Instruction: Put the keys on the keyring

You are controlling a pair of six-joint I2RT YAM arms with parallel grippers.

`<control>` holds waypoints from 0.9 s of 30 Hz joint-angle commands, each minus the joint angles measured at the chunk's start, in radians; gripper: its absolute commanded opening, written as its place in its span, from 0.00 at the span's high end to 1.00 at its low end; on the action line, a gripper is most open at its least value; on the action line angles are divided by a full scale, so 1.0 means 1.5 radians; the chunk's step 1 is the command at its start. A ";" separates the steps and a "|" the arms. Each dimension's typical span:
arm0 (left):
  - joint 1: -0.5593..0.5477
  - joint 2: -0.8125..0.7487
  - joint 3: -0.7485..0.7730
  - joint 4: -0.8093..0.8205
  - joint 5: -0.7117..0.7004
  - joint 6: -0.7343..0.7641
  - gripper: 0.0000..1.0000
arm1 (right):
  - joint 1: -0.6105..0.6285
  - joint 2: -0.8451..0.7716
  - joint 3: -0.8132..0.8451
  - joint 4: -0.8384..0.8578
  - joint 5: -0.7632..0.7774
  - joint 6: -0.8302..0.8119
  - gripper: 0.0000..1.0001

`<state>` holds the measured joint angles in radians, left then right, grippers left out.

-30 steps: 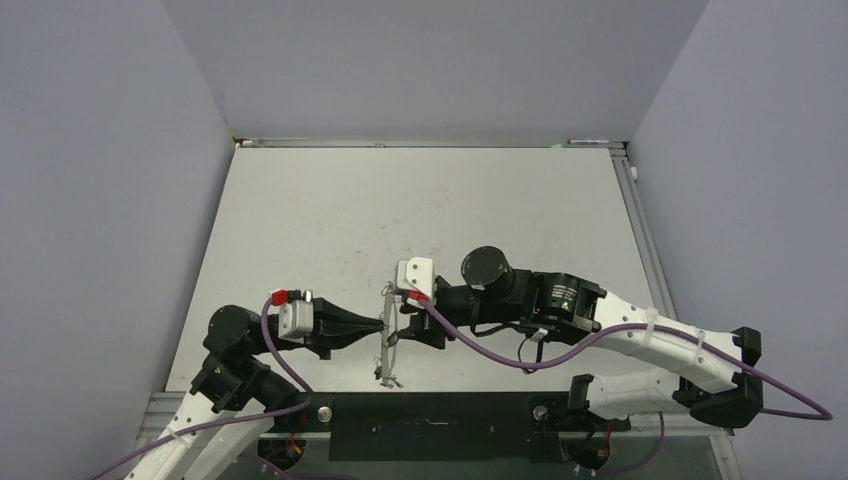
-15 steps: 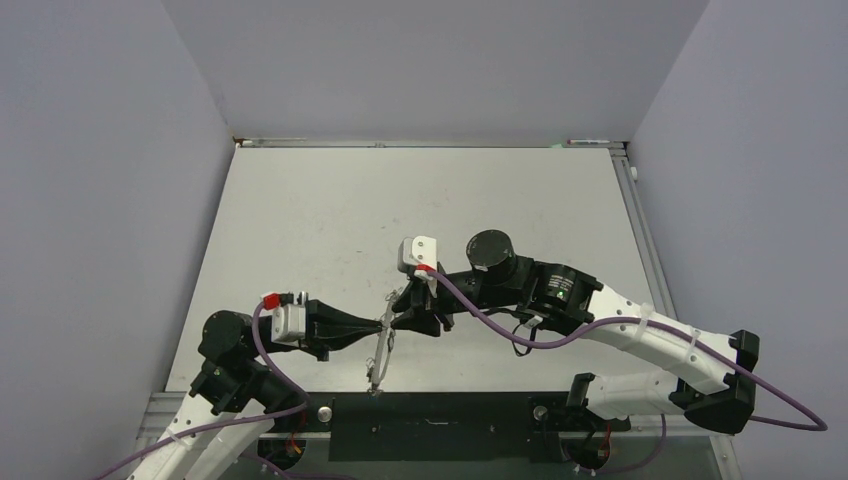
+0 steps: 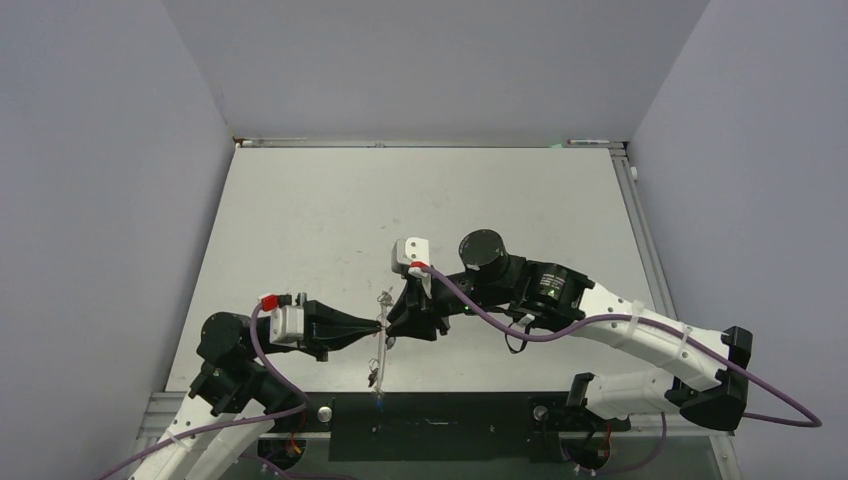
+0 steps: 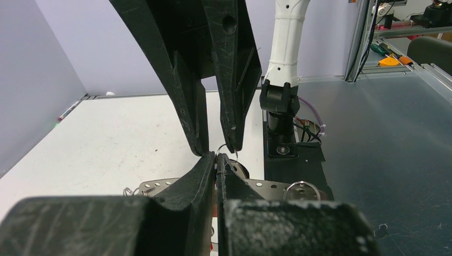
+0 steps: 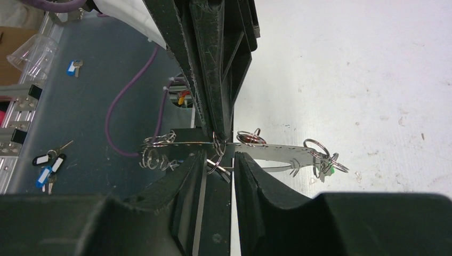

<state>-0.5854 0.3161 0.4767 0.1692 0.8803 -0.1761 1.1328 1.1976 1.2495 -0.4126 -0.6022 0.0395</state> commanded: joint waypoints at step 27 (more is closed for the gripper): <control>0.010 -0.029 -0.005 0.072 -0.015 -0.019 1.00 | -0.004 -0.026 -0.063 0.089 -0.021 0.023 0.95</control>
<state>-0.5789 0.2871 0.4622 0.1825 0.8753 -0.1829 1.1328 1.2095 1.1645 -0.3595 -0.6174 0.0704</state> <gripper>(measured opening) 0.007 0.063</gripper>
